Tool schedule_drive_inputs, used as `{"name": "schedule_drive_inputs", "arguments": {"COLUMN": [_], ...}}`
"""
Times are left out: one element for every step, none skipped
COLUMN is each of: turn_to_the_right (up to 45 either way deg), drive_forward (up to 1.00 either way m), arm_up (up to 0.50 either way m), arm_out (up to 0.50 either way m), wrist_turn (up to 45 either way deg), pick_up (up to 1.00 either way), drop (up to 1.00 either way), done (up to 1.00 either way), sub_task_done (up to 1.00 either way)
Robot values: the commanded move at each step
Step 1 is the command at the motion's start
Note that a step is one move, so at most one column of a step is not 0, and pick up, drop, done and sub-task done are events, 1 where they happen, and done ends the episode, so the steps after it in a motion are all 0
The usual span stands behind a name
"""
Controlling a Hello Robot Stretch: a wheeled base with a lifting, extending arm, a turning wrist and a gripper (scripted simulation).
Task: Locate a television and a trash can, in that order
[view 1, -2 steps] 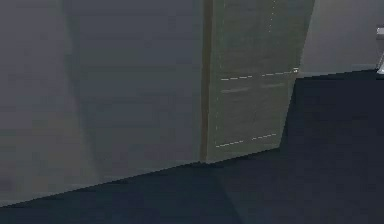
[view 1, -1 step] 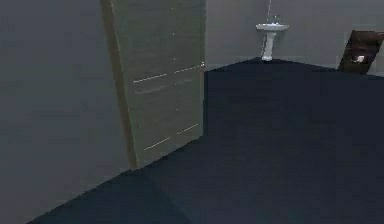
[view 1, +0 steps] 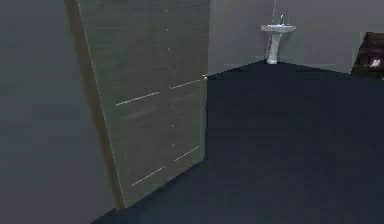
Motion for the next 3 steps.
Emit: {"name": "schedule_drive_inputs", "arguments": {"turn_to_the_right": [21.0,0.0,6.0], "drive_forward": [0.00,1.00,0.00], "arm_up": [0.00,0.00,0.00], "arm_out": [0.00,0.00,0.00], "wrist_turn": [0.0,0.0,0.0], "pick_up": [0.00,0.00,0.00], "drop": [0.00,0.00,0.00], "done": [0.00,0.00,0.00], "sub_task_done": [0.00,0.00,0.00]}}
